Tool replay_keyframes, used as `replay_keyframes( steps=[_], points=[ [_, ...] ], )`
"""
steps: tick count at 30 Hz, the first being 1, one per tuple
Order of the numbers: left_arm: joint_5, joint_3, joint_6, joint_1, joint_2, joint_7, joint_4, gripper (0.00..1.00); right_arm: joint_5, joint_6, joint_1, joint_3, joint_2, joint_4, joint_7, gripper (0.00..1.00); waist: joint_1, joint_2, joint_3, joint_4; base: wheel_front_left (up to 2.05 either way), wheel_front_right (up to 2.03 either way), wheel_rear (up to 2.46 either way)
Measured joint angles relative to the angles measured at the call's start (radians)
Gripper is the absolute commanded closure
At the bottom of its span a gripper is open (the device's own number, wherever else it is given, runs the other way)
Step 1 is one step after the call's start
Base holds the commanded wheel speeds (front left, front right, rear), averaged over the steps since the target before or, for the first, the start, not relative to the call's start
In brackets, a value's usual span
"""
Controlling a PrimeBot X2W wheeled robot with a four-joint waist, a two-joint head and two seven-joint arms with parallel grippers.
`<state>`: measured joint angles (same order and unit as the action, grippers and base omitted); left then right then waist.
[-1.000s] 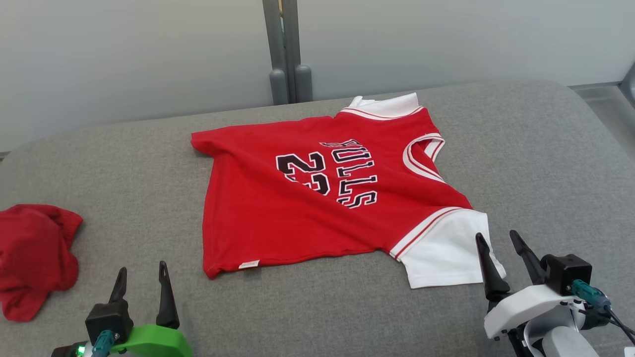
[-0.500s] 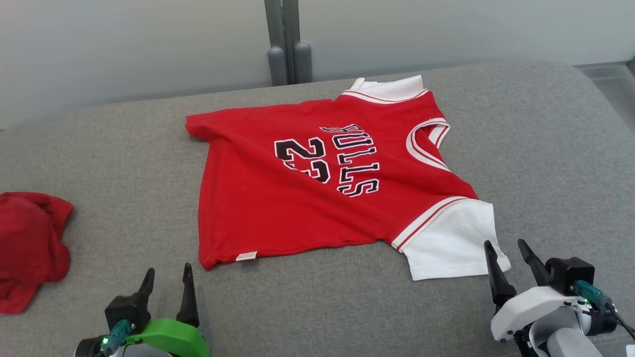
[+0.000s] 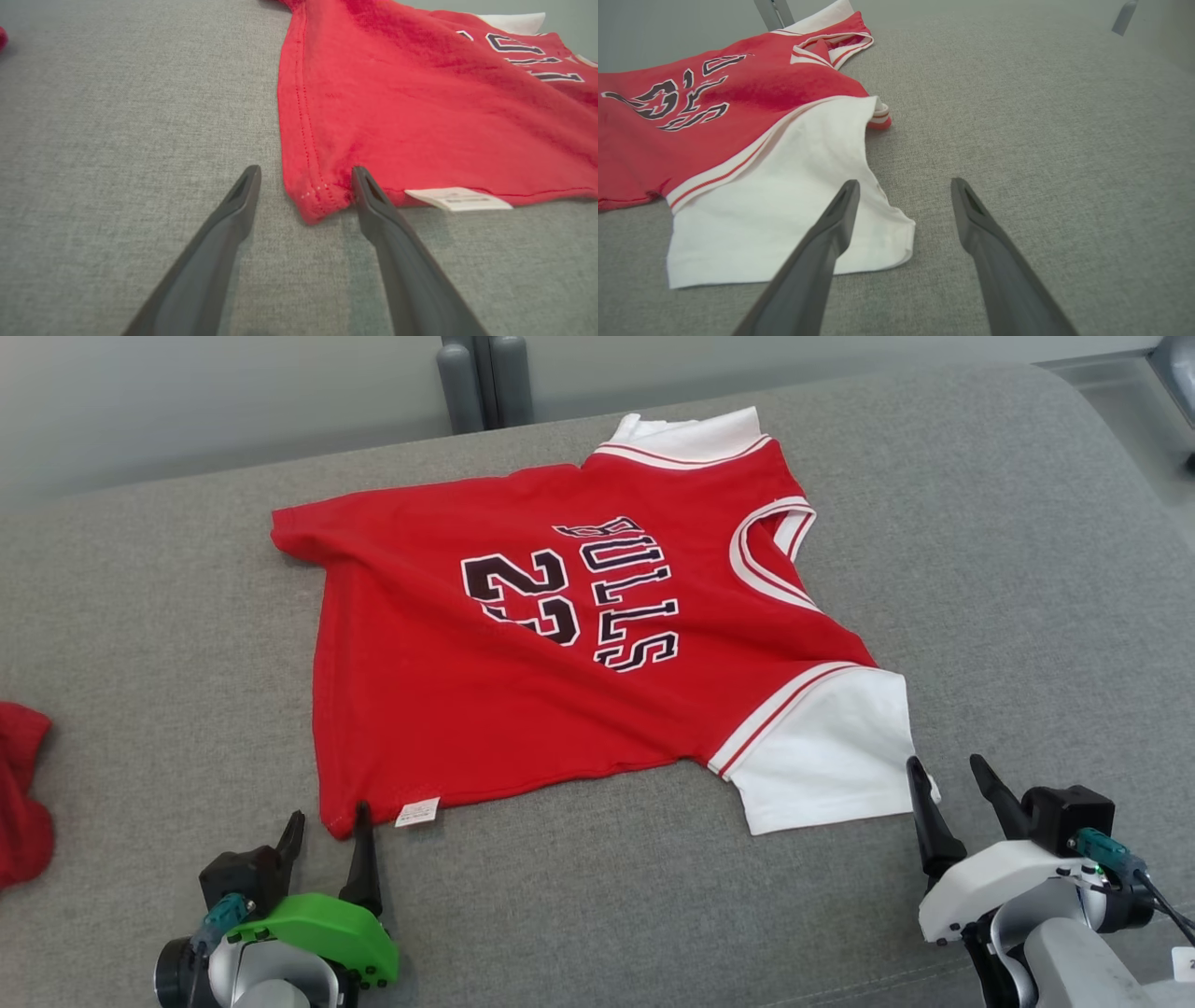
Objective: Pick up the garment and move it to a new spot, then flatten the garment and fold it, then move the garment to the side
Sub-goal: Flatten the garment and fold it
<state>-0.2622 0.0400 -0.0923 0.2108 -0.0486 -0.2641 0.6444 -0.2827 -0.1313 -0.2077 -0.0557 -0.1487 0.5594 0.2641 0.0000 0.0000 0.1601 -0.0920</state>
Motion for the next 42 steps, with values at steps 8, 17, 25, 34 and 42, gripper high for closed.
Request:
replay_keyframes(
  steps=[8, 17, 25, 34, 42],
  points=[
    [-0.018, 0.005, 0.018, 0.032, -0.002, -0.002, 0.046, 1.0, -0.003, 0.0, -0.023, -0.011, -0.007, -0.005, 0.0, 0.0, 0.0, 0.0, 0.039, -0.031, 0.0, 0.0, 0.0],
    [-0.019, 0.036, 0.018, 0.026, -0.001, -0.002, 0.048, 1.0, -0.011, 0.0, -0.019, -0.014, 0.001, 0.002, 0.0, 0.0, 0.0, 0.0, 0.036, -0.017, 0.0, 0.0, 0.0],
    [-0.026, 0.068, 0.021, 0.025, 0.0, -0.002, 0.055, 1.0, -0.023, 0.0, -0.031, -0.053, -0.006, 0.123, 0.002, 0.0, 0.0, 0.0, 0.035, 0.02, 0.0, 0.0, 0.0],
    [-0.029, 0.076, 0.022, -0.006, 0.0, -0.001, 0.06, 1.0, -0.077, 0.0, -0.062, -0.123, -0.021, 0.178, 0.002, 1.0, 0.0, 0.0, -0.005, 0.028, 0.0, 0.0, 0.0],
    [-0.022, 0.049, 0.022, -0.095, 0.001, -0.001, 0.047, 1.0, -0.085, 0.0, 0.031, -0.067, -0.037, 0.028, 0.0, 1.0, 0.0, 0.0, -0.102, 0.017, 0.0, 0.0, 0.0]
  ],
)
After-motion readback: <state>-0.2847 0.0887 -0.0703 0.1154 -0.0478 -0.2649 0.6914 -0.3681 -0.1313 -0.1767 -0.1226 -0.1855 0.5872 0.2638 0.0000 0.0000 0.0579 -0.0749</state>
